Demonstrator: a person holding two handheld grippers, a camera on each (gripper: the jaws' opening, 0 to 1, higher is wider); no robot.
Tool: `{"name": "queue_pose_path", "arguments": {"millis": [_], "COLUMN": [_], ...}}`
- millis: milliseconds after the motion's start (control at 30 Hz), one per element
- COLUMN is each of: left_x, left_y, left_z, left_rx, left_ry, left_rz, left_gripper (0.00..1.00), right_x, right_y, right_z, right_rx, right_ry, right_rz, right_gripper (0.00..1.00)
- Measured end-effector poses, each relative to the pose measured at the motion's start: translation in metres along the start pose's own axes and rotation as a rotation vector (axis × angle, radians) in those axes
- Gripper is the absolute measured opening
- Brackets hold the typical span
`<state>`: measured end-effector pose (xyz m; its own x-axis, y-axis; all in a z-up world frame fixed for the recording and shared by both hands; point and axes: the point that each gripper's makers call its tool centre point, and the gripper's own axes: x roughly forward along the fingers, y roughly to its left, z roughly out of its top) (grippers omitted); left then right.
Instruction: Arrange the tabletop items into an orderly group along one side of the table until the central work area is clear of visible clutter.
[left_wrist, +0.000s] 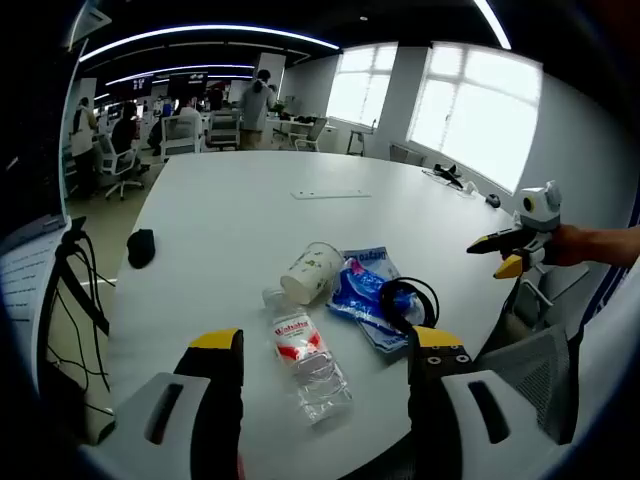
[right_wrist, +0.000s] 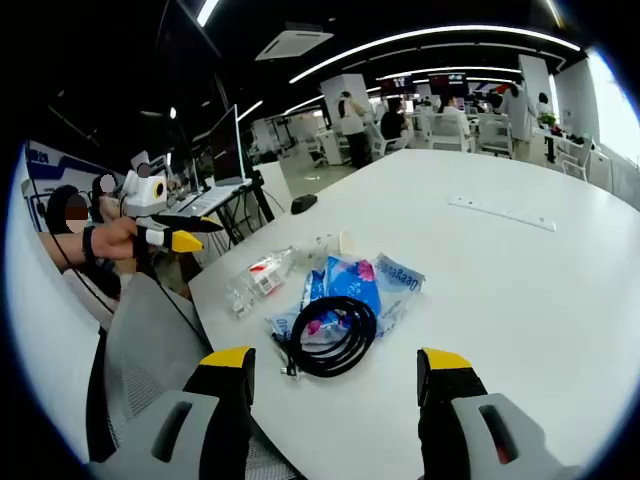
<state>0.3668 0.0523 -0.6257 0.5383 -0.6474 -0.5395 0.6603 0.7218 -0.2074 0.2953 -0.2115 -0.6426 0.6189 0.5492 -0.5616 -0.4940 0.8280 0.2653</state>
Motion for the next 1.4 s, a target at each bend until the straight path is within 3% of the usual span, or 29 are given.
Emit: {"name": "queue_pose_path", "arguments": {"millis": [867,1400], "left_x": [0.001,0.005], "left_y": [-0.005,-0.01], "left_z": [-0.012,-0.012], "left_rx": [-0.032,-0.065], "left_ry": [0.014,0.007], "left_rz": [-0.004,-0.019], "left_gripper": [0.65,0.64], "right_x": [-0.001,-0.004], "right_y": [0.005,0.007], "right_z": [-0.003,-0.005], "right_rx": [0.032,0.041], "right_ry": [-0.016,-0.013], "right_rz": [0.004,-0.001], "right_gripper": [0.66,0.66]}}
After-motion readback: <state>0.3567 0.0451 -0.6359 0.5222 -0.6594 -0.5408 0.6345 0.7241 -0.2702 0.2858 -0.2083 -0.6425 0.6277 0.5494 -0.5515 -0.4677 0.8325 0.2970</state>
